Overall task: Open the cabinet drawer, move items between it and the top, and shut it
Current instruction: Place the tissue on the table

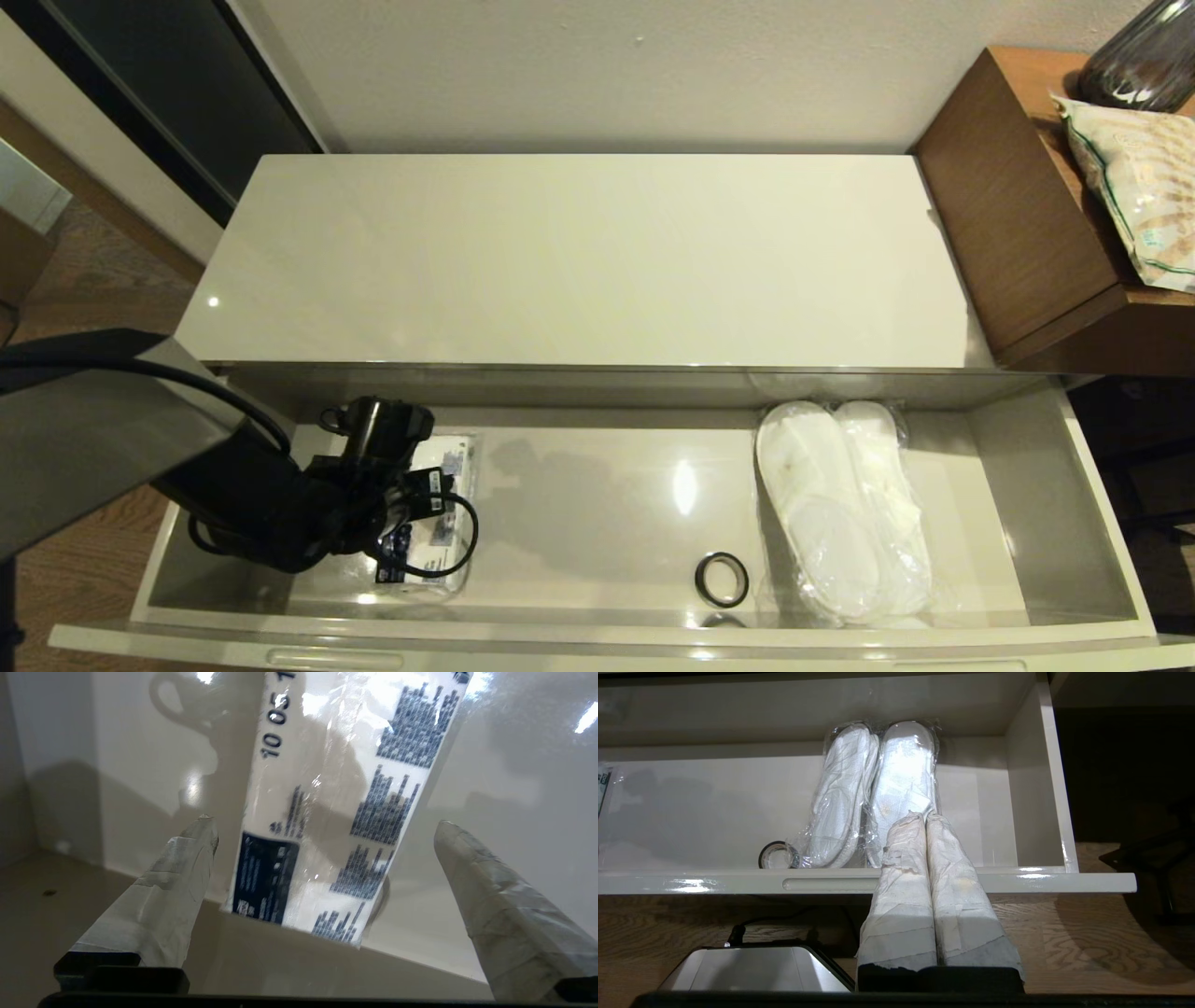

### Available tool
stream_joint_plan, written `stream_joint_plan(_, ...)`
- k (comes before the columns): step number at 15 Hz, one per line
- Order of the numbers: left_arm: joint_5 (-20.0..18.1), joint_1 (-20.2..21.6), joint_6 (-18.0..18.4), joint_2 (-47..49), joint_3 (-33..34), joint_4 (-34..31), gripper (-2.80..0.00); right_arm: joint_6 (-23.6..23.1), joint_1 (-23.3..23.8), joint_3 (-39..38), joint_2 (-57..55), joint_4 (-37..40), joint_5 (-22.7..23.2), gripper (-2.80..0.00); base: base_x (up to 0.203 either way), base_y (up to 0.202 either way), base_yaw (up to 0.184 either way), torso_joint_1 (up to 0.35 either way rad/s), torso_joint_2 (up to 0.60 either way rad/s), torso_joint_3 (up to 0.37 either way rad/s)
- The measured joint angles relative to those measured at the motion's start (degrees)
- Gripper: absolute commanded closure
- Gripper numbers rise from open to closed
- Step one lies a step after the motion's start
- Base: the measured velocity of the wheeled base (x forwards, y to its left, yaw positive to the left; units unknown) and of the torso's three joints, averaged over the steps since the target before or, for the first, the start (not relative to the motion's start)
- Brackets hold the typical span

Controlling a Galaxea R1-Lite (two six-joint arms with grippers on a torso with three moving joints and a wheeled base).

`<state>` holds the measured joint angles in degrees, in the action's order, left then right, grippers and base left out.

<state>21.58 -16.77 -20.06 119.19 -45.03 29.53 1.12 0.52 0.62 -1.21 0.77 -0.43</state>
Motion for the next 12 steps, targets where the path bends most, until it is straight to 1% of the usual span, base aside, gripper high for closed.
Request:
stream_joint_plan(8, 0.1, 1.3, -0.2, 4.8, -3.2, 0.5, -2.8, 0.0, 0.0, 0.0, 0.0, 0.0, 0.0, 0.0, 0.0, 0.0, 0.0, 0.0, 0.0, 0.0)
stream_joint_plan(12, 0.0, 2.5, 0.3, 7.1, -4.2, 3.1, -2.8, 0.0, 0.0, 0.0, 0.0, 0.0, 0.0, 0.0, 0.0, 0.0, 0.0, 0.0, 0.0, 0.0)
